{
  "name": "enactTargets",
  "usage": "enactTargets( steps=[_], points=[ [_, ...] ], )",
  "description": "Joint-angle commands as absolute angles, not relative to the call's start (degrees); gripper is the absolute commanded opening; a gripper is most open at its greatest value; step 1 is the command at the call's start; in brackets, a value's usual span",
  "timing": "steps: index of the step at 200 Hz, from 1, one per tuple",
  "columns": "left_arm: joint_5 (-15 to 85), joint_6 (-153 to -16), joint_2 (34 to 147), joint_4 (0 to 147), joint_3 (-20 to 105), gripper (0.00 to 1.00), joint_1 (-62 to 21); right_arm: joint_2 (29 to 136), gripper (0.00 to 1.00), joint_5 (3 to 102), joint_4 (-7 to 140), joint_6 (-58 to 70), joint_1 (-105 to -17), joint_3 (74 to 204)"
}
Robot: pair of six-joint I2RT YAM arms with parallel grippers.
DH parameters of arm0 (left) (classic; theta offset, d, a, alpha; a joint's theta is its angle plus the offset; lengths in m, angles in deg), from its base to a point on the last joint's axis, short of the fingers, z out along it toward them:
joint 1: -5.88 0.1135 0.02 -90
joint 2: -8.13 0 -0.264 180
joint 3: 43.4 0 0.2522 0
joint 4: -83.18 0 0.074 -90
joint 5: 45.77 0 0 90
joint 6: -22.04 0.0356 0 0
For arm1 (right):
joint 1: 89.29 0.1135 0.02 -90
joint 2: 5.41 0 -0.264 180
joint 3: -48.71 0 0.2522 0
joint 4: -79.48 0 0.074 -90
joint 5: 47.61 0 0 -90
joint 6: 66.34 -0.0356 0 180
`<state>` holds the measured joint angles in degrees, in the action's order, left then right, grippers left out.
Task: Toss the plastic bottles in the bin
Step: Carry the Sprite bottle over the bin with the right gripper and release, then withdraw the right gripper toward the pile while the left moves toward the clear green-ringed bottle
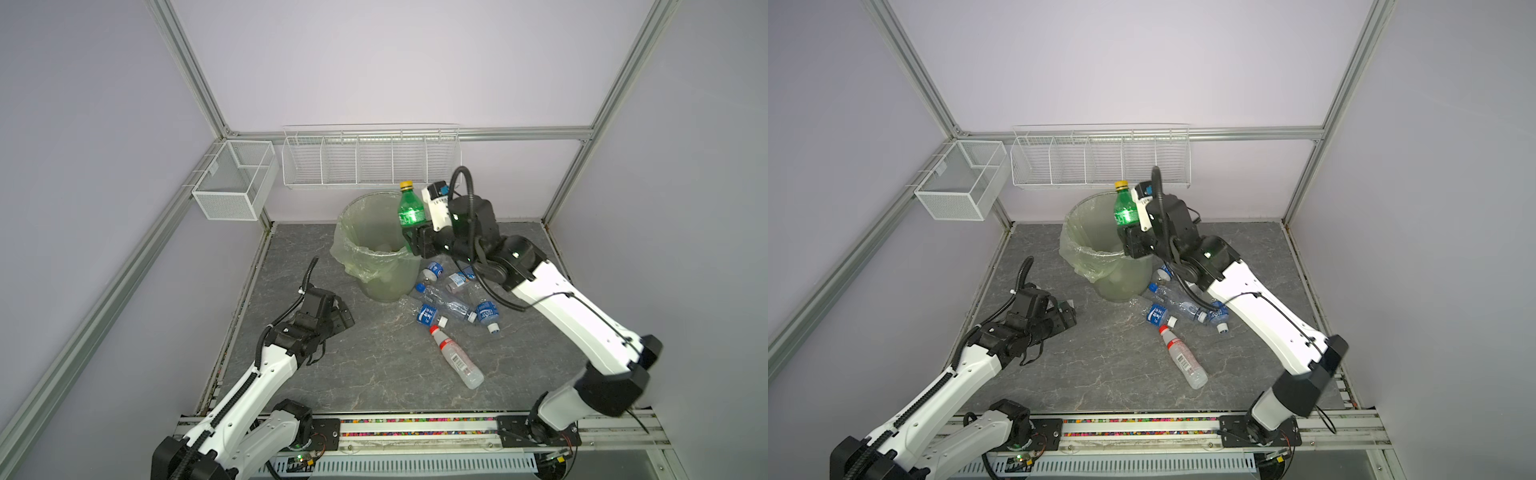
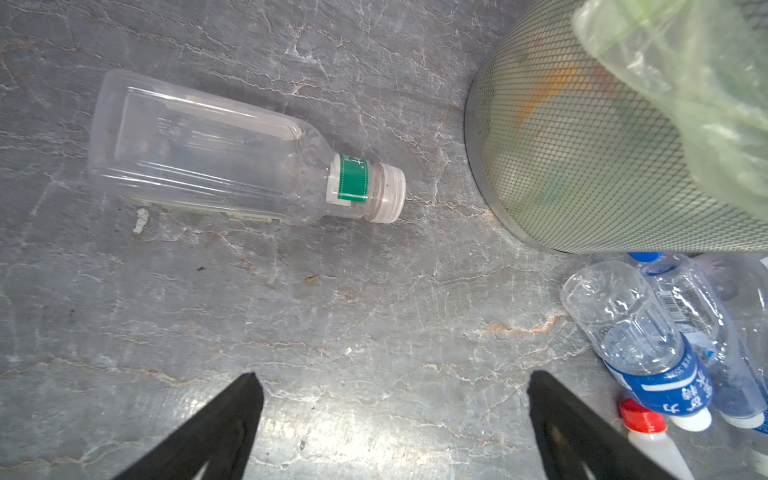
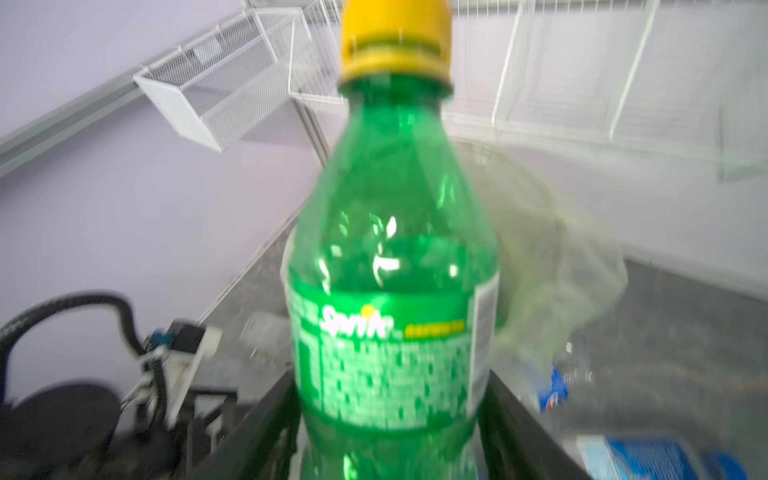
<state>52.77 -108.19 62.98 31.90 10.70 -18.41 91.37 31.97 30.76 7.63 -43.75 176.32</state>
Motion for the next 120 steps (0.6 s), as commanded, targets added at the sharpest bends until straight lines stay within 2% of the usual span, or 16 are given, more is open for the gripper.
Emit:
enactTargets(
  steps=[1, 6, 17, 37, 81, 120],
  points=[
    [53.1, -108.08, 62.06, 29.93, 13.68, 1.0, -17.88, 102.37, 0.95, 30.52, 18.58, 10.49, -45.5, 192.14],
    [53.16, -108.04, 62.08, 29.66, 13.98, 1.0, -17.87, 104.24, 1.0, 30.71, 17.17, 10.69, -45.75, 195.4],
    [53.27, -108.13, 61.97, 29.2, 14.59, 1.0, -17.69, 106.38, 0.88, 31.18, 15.49, 11.06, -46.12, 200.07],
    [53.61, -108.17, 61.65, 28.48, 15.45, 1.0, -17.59, 104.06, 0.88, 32.41, 17.28, 10.9, -46.01, 198.53],
    [54.53, -108.3, 61.46, 27.85, 15.98, 1.0, -17.24, 86.5, 0.88, 35.2, 29.7, 8.61, -46.03, 172.89],
    [55.47, -108.99, 60.82, 27.57, 15.59, 1.0, -17.06, 72.42, 0.88, 36.02, 34.6, 6.16, -46.12, 153.29]
  ],
)
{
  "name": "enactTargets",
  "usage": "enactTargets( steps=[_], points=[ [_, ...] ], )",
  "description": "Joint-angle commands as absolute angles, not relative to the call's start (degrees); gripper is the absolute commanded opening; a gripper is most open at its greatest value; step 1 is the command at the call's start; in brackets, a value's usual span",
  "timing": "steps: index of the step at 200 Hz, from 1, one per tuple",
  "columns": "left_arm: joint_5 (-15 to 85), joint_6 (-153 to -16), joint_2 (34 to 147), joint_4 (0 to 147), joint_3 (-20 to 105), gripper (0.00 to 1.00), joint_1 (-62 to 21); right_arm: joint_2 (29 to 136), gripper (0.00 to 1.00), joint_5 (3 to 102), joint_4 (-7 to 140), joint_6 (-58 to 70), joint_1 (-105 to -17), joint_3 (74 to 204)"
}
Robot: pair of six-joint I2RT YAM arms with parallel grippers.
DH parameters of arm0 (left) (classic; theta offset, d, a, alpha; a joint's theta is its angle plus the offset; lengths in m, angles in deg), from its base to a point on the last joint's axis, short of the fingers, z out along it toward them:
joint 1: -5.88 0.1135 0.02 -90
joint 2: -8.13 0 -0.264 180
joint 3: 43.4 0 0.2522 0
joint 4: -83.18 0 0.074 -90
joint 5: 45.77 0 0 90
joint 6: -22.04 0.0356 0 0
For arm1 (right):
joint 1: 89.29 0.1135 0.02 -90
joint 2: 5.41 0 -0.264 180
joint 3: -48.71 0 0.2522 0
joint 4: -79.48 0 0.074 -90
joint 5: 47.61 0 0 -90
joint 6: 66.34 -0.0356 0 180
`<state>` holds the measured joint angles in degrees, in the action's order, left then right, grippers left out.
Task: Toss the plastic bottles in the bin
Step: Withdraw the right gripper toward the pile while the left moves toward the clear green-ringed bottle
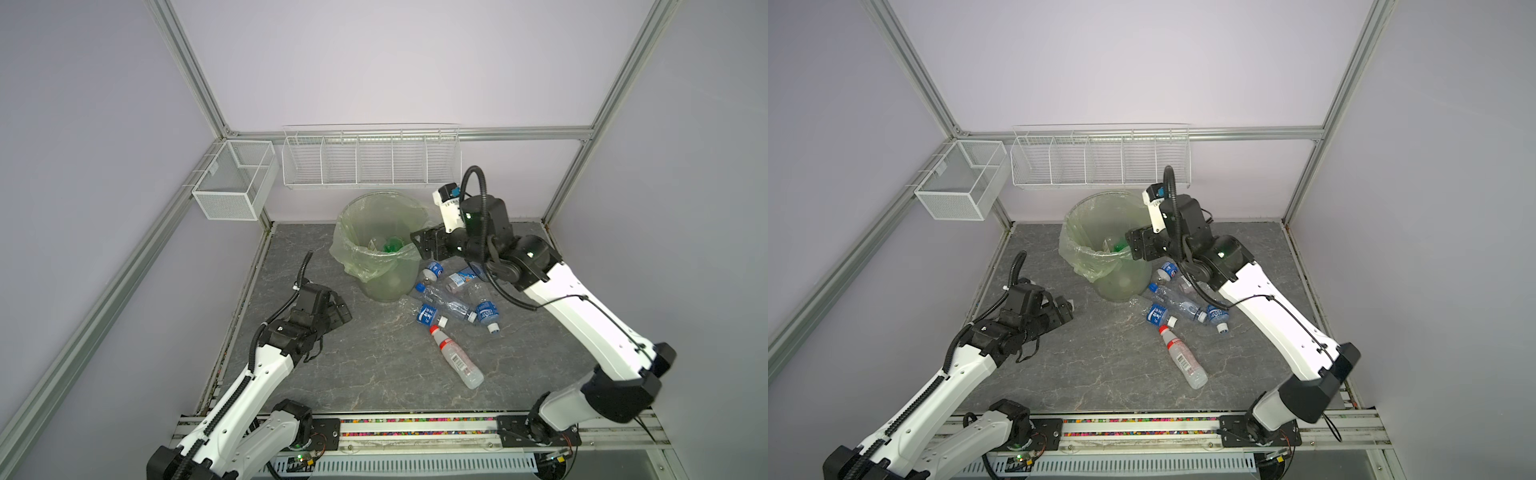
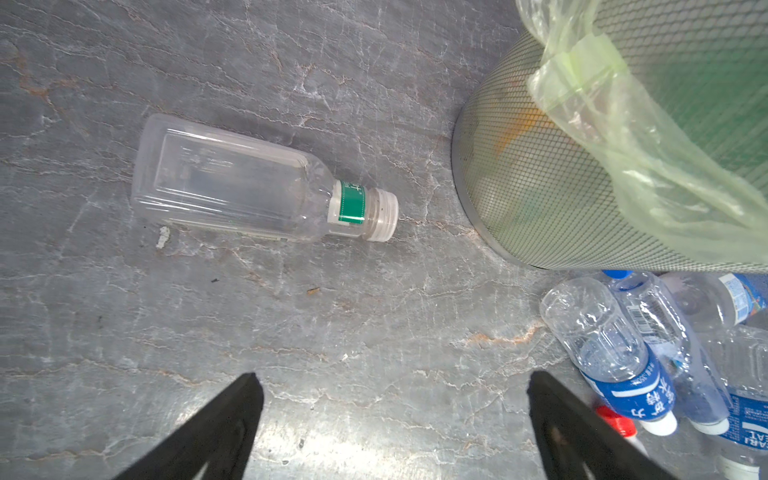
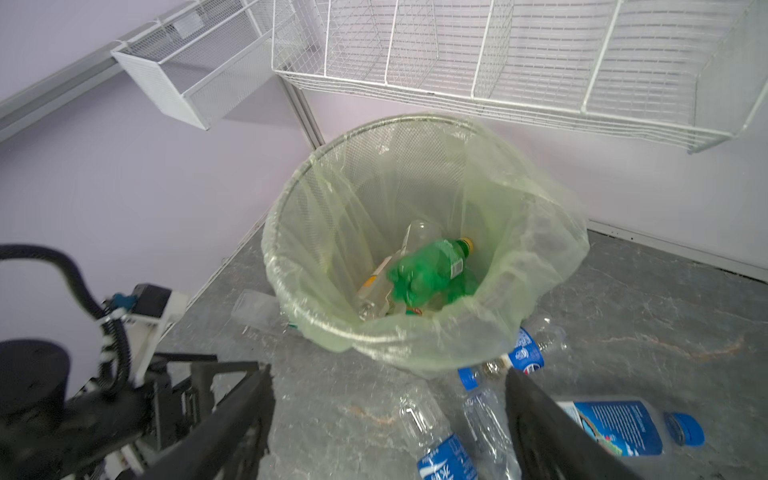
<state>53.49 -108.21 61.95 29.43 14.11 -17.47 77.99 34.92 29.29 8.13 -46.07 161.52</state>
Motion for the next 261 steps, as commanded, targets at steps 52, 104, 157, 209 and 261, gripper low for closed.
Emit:
enactTargets(
  steps=[52, 104, 157, 209, 261],
  points=[
    [55.04, -110.37, 60.11, 28.04, 14.88, 0.99, -16.88, 58.52, 0.88, 33.15, 35.88, 3.58, -46.05, 138.0],
    [56.35, -111.92, 60.21, 26.79, 15.05, 1.0, -16.87, 51.72, 0.88, 29.9, 31.42, 1.98, -46.1, 130.09],
    [57.93, -114.62, 59.88, 26.73, 14.23, 1.0, -16.79, 48.14, 0.88, 28.44, 28.75, -0.05, -46.04, 124.85],
    [63.5, -120.18, 60.44, 23.67, 14.26, 0.99, -16.45, 45.15, 0.88, 28.72, 25.53, -4.13, -46.05, 121.24],
    [68.31, -126.31, 64.19, 17.51, 17.33, 0.99, -15.15, 40.88, 0.88, 27.92, 24.76, -7.6, -46.05, 117.27]
  ],
)
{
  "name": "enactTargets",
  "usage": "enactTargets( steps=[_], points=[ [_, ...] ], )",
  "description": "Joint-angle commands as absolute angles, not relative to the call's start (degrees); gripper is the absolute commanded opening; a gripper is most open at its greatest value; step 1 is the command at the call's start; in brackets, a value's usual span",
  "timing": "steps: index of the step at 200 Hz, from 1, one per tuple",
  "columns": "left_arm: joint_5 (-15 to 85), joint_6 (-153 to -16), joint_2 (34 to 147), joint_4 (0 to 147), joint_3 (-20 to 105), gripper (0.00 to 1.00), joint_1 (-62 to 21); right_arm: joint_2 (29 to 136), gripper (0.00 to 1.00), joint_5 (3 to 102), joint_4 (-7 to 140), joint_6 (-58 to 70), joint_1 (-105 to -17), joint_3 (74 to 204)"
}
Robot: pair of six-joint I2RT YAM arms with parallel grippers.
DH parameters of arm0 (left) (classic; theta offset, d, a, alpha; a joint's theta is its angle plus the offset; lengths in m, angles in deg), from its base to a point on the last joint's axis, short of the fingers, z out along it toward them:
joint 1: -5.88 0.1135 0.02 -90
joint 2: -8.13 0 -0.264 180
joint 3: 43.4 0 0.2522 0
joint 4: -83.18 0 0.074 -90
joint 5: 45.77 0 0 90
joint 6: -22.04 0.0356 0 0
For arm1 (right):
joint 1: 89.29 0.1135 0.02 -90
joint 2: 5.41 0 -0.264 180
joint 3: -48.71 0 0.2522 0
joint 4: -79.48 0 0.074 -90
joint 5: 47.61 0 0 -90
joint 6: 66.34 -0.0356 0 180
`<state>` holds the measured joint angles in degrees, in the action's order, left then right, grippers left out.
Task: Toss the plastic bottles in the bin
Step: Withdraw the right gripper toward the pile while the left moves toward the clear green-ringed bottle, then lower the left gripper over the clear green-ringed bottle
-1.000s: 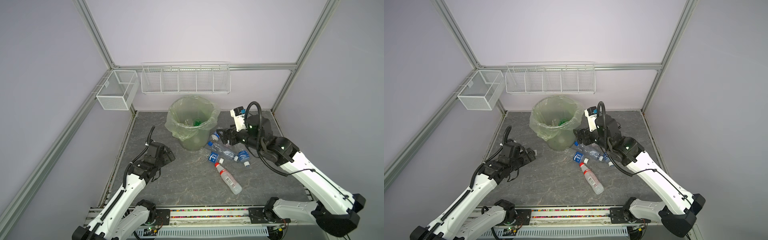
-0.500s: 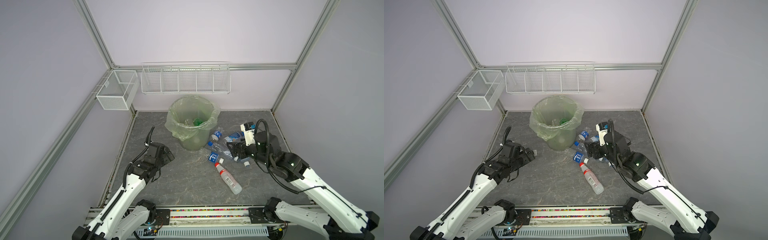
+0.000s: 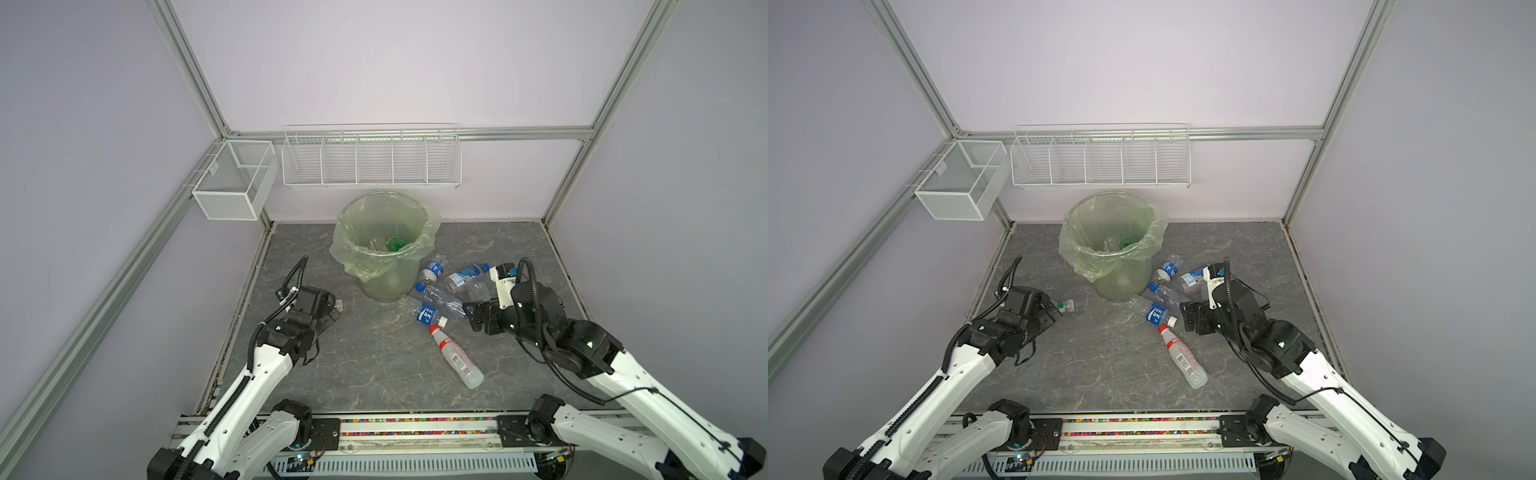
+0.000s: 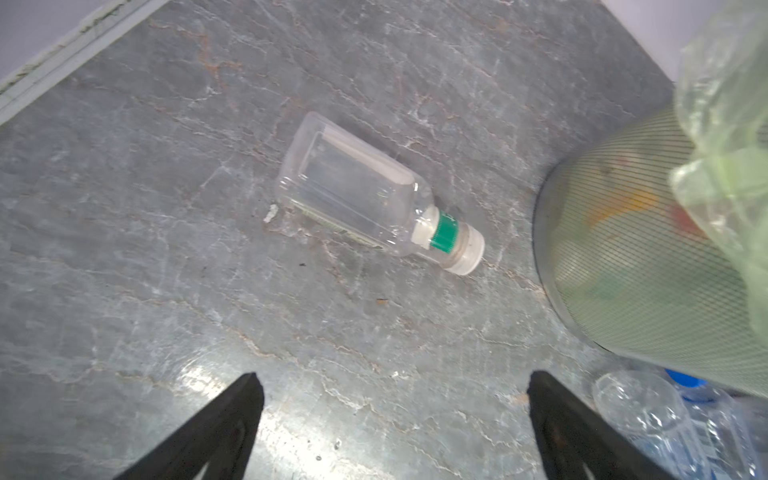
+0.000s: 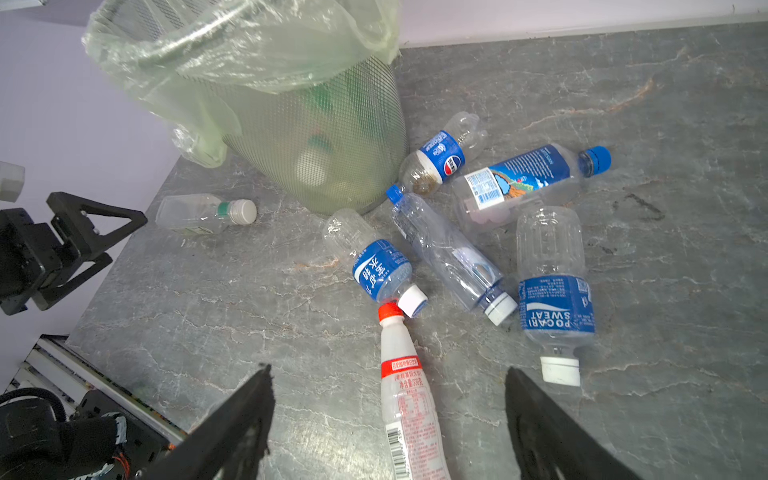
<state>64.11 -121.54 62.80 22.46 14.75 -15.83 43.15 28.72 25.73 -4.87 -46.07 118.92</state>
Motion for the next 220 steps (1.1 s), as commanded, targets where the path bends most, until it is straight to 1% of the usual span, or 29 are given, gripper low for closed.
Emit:
enactTargets(
  steps=[1, 38, 91, 150, 192, 220],
  points=[
    [68.32, -126.36, 64.24, 17.41, 17.36, 0.99, -15.14, 40.81, 0.88, 27.95, 24.72, -7.66, -46.05, 117.25],
    [69.38, -129.57, 65.77, 14.93, 18.34, 0.99, -14.46, 38.72, 0.88, 27.1, 23.37, -9.05, -46.03, 116.14],
    [68.79, -131.83, 65.36, 15.0, 18.98, 0.99, -12.7, 36.03, 0.88, 25.6, 21.3, -10.0, -46.08, 115.22],
    [65.03, -131.77, 67.3, 13.79, 20.34, 0.99, -7.55, 34.75, 0.88, 24.99, 21.8, -12.44, -46.09, 113.21],
    [63.4, -131.33, 69.54, 14.69, 21.44, 1.0, -4.79, 34.78, 0.88, 26.48, 23.18, -12.92, -46.03, 113.19],
    [61.67, -132.56, 70.92, 15.15, 22.53, 1.0, -3.2, 34.75, 0.88, 25.68, 23.0, -13.19, -46.05, 110.8]
  ],
)
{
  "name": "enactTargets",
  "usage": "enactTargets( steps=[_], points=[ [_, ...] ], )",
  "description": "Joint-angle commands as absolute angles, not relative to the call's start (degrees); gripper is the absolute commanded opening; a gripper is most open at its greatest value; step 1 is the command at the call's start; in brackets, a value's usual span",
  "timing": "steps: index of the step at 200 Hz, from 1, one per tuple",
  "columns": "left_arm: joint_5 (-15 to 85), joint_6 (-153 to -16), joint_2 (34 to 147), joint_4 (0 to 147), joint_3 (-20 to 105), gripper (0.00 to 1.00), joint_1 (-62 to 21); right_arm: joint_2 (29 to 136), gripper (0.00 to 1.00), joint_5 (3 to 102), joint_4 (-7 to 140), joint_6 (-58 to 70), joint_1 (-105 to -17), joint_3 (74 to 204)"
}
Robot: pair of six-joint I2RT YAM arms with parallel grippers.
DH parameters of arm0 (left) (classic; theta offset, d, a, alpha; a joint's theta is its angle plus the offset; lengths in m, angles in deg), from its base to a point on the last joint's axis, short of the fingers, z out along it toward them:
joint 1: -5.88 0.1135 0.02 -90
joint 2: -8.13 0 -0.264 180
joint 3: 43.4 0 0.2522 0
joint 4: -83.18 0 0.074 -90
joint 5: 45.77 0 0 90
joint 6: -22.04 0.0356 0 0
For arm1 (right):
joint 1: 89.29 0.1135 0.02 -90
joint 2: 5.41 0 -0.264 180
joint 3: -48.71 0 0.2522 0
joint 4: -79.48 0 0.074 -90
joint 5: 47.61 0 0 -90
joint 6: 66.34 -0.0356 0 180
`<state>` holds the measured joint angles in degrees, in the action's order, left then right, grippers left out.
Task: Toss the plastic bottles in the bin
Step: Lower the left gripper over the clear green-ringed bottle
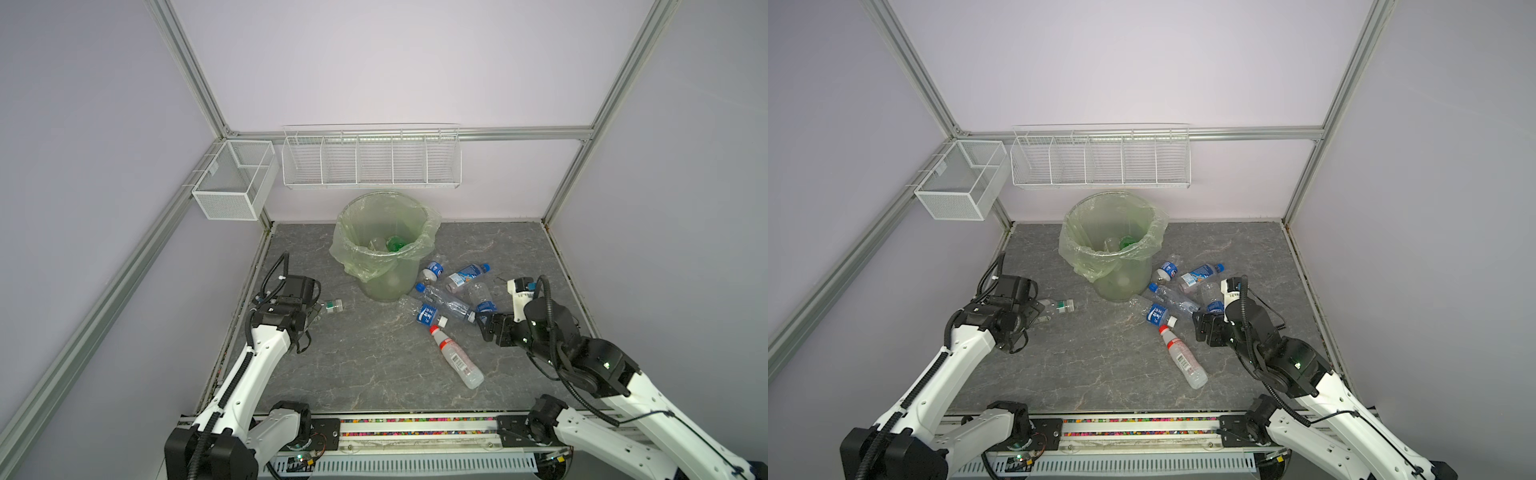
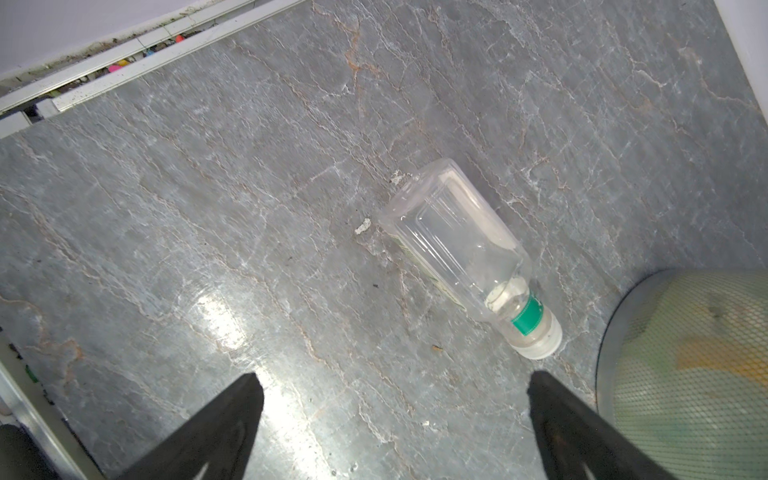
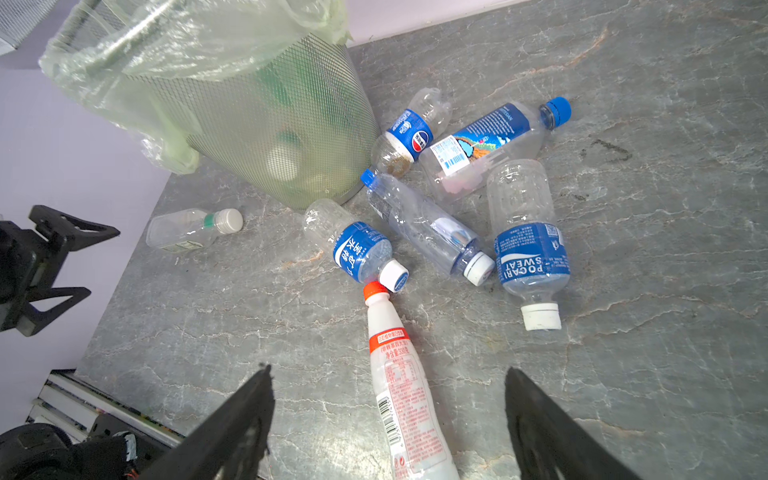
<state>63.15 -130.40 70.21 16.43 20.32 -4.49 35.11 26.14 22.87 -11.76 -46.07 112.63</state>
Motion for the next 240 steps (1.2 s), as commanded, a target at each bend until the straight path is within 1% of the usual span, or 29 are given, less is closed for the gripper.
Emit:
enactTargets(
  steps=[1, 43, 67, 106, 178, 197, 240],
  points=[
    [61.57, -132.65, 70.9, 15.17, 22.55, 1.0, -3.1, 34.71, 0.88, 25.59, 23.0, -13.22, -46.09, 110.76],
    [57.36, -137.06, 71.6, 19.8, 21.07, 0.97, -0.68, 34.14, 0.88, 25.54, 22.68, -13.6, -46.01, 110.54],
    [57.15, -139.71, 73.05, 20.59, 21.43, 0.99, 0.16, 33.21, 0.88, 25.01, 22.15, -13.94, -46.03, 110.41],
    [55.17, -145.77, 74.24, 23.56, 20.42, 0.98, 1.48, 31.54, 0.88, 23.98, 20.66, -14.31, -46.05, 110.46],
    [57.67, -155.06, 74.47, 25.68, 20.24, 1.0, 2.11, 29.25, 0.88, 23.07, 19.83, -15.71, -46.06, 109.44],
    [56.61, -157.05, 76.46, 25.07, 21.29, 1.0, 2.6, 28.89, 0.88, 22.54, 19.29, -15.86, -46.05, 109.56],
    [49.47, -156.87, 85.55, 24.26, 25.68, 0.99, 4.28, 28.63, 0.88, 21.95, 18.61, -15.85, -46.04, 110.11]
  ],
)
